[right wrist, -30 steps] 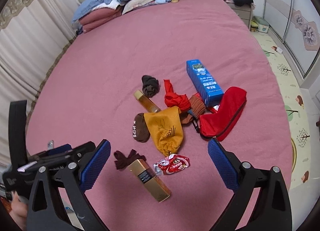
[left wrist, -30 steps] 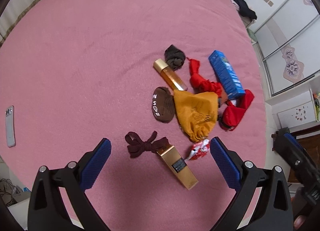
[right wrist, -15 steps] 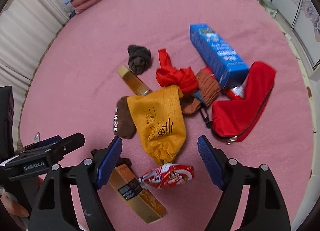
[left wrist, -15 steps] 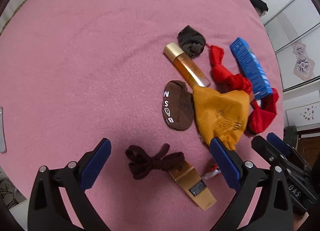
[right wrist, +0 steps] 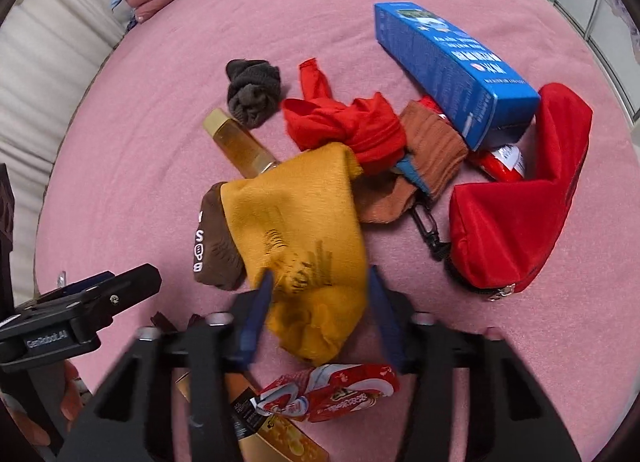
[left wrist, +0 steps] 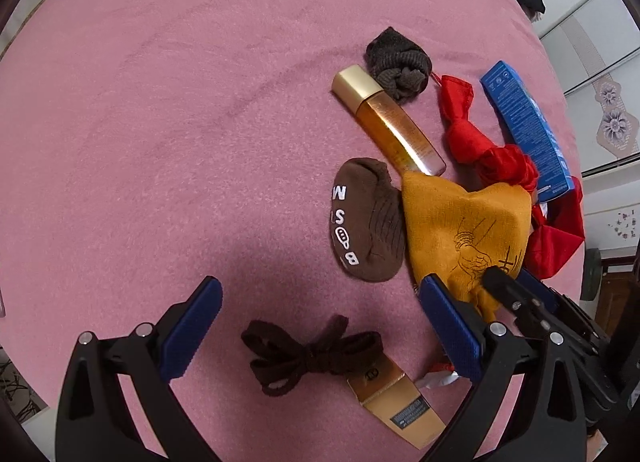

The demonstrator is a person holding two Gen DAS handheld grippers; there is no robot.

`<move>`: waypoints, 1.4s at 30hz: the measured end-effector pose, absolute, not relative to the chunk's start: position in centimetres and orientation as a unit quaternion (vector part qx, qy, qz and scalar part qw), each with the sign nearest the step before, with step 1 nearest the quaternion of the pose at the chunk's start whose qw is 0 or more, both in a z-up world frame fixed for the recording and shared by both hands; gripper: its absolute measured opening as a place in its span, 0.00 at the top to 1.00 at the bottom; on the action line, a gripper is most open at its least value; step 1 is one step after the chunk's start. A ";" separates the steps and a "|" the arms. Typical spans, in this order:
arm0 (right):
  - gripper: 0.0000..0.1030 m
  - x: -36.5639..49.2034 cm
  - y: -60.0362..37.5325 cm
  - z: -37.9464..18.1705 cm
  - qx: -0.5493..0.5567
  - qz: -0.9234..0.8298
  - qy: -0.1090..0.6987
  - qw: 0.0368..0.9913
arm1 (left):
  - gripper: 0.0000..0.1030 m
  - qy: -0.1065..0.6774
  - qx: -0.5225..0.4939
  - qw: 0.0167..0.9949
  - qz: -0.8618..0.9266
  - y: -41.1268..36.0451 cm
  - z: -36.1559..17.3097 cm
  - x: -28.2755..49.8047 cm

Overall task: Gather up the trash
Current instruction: 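Grasp the yellow knit hat with the right tool while the left tool grasps the brown sock, then carry the hat and sock over the yellow bin and open both tools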

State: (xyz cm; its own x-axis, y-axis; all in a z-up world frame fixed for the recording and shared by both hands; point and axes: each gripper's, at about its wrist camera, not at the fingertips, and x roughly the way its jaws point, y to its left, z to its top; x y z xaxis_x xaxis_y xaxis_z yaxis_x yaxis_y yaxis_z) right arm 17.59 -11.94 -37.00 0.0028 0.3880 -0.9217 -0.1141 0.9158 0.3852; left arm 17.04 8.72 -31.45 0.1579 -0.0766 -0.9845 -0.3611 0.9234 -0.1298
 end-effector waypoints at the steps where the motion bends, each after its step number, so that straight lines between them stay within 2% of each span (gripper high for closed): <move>1: 0.80 17.7 -12.5 -37.1 0.119 0.182 0.686 0.694 | 0.04 0.643 -0.170 0.740 0.097 8.7 -31.6 17.2; 5: 0.85 17.9 -14.3 -36.4 0.148 0.179 0.687 0.688 | 0.04 0.648 -0.173 0.736 0.092 8.3 -32.4 18.0; 18: 0.85 17.8 -17.6 -33.0 0.171 0.185 0.667 0.701 | 0.05 0.675 -0.153 0.715 0.099 6.1 -36.6 21.2; 20: 0.85 17.9 -17.8 -33.2 0.178 0.188 0.667 0.699 | 0.11 0.682 -0.157 0.708 0.097 5.7 -37.3 21.6; 22: 0.85 18.0 -17.9 -33.0 0.181 0.191 0.665 0.700 | 0.29 0.690 -0.150 0.701 0.100 5.2 -37.9 21.8; 23: 0.85 18.0 -18.0 -32.9 0.182 0.192 0.664 0.700 | 0.31 0.695 -0.142 0.698 0.103 5.0 -38.2 22.0; 25: 0.85 18.1 -18.5 -32.6 0.192 0.191 0.661 0.700 | 0.45 0.698 -0.131 0.696 0.105 4.6 -38.5 22.3; 26: 0.85 18.3 -18.8 -32.4 0.196 0.189 0.659 0.701 | 0.48 0.697 -0.131 0.698 0.103 4.4 -38.5 22.5; 28: 0.85 18.3 -19.3 -32.0 0.202 0.185 0.656 0.703 | 0.67 0.692 -0.142 0.701 0.096 4.2 -38.3 22.6; 31: 0.85 18.3 -20.4 -31.3 0.211 0.178 0.652 0.706 | 0.82 0.686 -0.150 0.706 0.092 3.3 -37.9 23.3; 42: 0.85 17.4 -24.5 -28.3 0.245 0.153 0.636 0.716 | 0.85 0.645 -0.186 0.740 0.044 1.0 -32.3 22.2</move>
State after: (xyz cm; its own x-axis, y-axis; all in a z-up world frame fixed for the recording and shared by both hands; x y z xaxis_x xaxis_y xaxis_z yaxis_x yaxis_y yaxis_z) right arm 17.40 -24.52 -28.31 0.1450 0.5308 -0.8350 0.0920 0.8330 0.5455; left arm 22.22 1.03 -32.26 0.1648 -0.1755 -0.9706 -0.3049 0.9268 -0.2194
